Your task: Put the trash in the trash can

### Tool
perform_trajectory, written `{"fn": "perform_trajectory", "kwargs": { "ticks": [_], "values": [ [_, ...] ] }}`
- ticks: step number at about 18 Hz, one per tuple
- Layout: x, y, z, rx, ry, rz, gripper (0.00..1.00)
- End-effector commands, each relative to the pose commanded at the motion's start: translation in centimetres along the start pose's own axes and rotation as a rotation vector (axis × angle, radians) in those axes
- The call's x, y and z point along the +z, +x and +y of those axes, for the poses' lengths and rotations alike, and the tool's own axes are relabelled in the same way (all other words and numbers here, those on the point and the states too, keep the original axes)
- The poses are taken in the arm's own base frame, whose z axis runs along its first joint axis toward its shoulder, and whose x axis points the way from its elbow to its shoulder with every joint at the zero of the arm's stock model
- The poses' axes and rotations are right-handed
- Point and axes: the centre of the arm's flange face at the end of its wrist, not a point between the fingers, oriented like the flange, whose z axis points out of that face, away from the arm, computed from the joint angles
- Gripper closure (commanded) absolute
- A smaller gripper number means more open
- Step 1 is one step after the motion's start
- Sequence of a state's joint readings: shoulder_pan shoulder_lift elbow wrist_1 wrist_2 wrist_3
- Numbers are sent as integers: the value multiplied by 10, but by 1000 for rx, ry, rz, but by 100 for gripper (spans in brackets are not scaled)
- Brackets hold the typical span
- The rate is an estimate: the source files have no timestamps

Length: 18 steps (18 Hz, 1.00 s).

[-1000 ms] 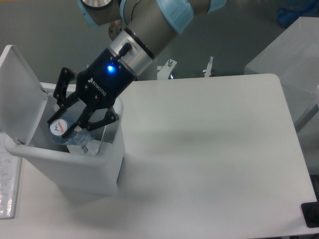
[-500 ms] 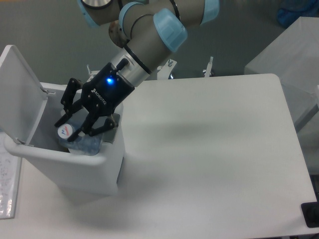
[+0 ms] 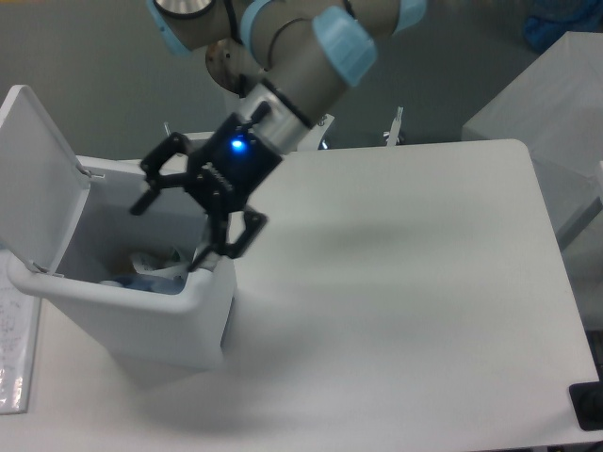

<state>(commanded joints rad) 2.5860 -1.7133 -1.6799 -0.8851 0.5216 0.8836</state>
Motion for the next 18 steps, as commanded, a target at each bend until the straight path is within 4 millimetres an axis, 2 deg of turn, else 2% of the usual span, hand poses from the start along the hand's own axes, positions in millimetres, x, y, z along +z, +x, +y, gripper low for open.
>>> {"fn": "perform_trajectory", "kwargs": {
  "ticks": [2, 5, 12, 14, 18],
  "values": [
    [-20, -31, 2, 2, -26, -80, 0],
    [-43, -80, 25, 9, -204, -264, 0],
    [-39, -162, 63, -6, -485, -431, 0],
    [-36, -181, 81, 4, -583, -458, 0],
    [-32, -196, 113, 121, -789, -396, 0]
  ]
}}
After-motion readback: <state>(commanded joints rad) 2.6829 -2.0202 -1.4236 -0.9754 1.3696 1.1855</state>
